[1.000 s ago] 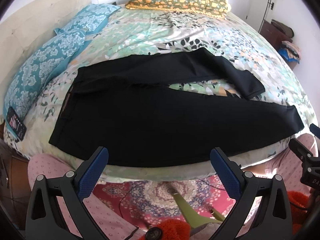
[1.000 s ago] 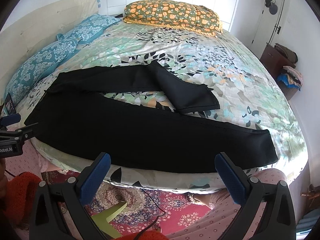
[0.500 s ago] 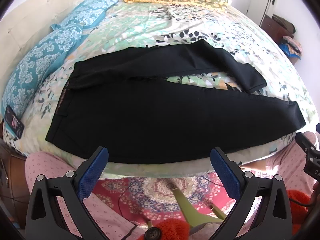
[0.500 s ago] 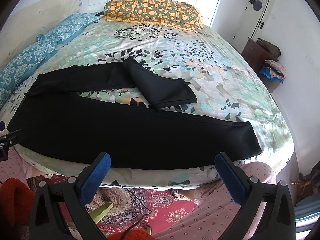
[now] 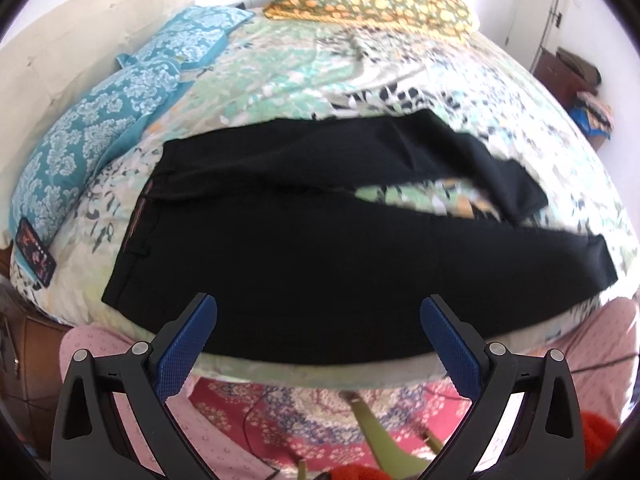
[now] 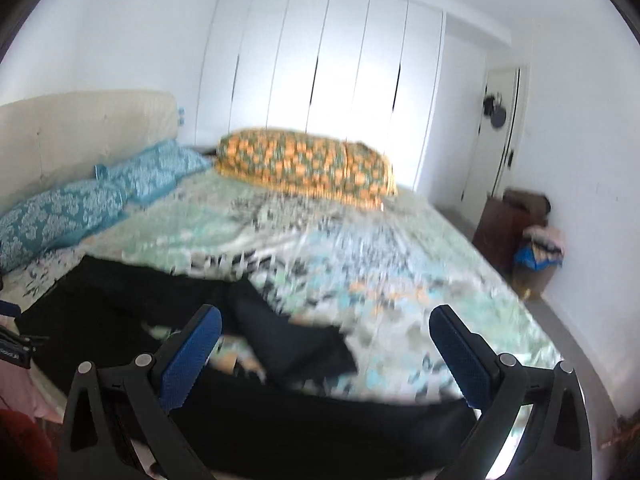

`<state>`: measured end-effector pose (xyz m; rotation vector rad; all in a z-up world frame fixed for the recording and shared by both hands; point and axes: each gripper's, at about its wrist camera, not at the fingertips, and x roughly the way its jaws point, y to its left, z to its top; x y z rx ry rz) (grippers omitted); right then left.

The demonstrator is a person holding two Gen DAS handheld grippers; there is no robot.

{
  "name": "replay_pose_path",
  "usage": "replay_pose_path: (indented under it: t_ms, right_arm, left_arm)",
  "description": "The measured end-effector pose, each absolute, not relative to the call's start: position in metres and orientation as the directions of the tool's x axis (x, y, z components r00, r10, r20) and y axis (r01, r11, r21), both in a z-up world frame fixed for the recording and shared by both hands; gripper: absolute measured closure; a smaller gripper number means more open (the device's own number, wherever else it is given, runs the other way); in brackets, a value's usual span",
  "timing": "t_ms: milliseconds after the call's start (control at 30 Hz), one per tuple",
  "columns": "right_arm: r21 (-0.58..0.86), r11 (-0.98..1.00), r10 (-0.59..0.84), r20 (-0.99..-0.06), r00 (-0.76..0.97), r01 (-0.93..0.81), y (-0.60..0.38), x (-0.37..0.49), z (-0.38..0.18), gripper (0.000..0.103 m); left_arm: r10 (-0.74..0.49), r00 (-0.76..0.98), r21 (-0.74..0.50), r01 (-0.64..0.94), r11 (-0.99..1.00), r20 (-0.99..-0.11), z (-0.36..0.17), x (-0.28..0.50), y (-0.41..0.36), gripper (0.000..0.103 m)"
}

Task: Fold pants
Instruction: 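Grasp the folded trouser leg hem with the right gripper and lift it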

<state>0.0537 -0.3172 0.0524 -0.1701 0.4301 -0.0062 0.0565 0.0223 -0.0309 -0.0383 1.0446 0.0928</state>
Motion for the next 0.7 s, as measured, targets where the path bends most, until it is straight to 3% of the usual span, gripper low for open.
replay_pose_path:
  t_ms: [33,67,133,267,400,467,533,600,633,667,700]
  right_arm:
    - [-0.141,0.989,-0.021,-0.476,0.879,-0.052,-0.328,0.082,0.045,0.0]
    - [-0.1,0.991,0.007,-0.613,0.79,-0.086,-0.344,0.124,0.025,0.0]
    - [0.0,0.994,0.065,-0.787,0.613,-0.106,-0.372,0.186,-0.021,0.0]
    - [0.168,0.979,0.201,-0.901,0.386,-0.117,-0.409,0.279,-0.101,0.001]
    - [0.273,0.959,0.284,-0.928,0.24,-0.079,-0.424,0.336,-0.158,0.005]
    - [0.246,0.964,0.261,-0.945,0.196,-0.098,-0.419,0.355,-0.176,0.018]
    - [0.238,0.958,0.258,-0.959,0.121,-0.158,-0.409,0.369,-0.194,0.023]
    - [0.241,0.944,0.256,-0.966,0.039,-0.223,-0.397,0.373,-0.208,0.047]
    - [0.211,0.943,0.223,-0.974,0.02,-0.258,-0.39,0.373,-0.209,0.074]
    - [0.181,0.939,0.197,-0.98,0.026,-0.291,-0.385,0.373,-0.204,0.088]
    - [0.148,0.937,0.172,-0.984,0.049,-0.317,-0.382,0.376,-0.195,0.094]
  left_arm:
    - [0.051,0.506,-0.004,-0.106,0.994,-0.861,-0.029,0.058,0.024,0.001]
    - [0.04,0.512,-0.022,-0.115,0.993,-0.858,-0.028,0.059,0.025,0.001]
    - [0.023,0.51,-0.043,-0.117,0.992,-0.86,-0.03,0.059,0.024,0.001]
    - [0.028,0.474,-0.022,-0.101,0.995,-0.88,-0.042,0.053,0.021,0.001]
    - [0.051,0.425,-0.016,-0.153,0.988,-0.904,-0.052,0.053,0.031,0.001]
    - [0.06,0.407,-0.02,-0.189,0.982,-0.911,-0.055,0.056,0.039,0.001]
    - [0.069,0.398,-0.016,-0.207,0.978,-0.915,-0.056,0.06,0.042,0.001]
    - [0.077,0.389,-0.009,-0.214,0.977,-0.918,-0.058,0.066,0.042,0.001]
    - [0.079,0.383,-0.005,-0.213,0.977,-0.92,-0.06,0.069,0.041,0.001]
    - [0.079,0.372,0.0,-0.207,0.978,-0.925,-0.063,0.073,0.038,0.001]
    - [0.079,0.36,0.006,-0.201,0.98,-0.93,-0.067,0.077,0.036,0.001]
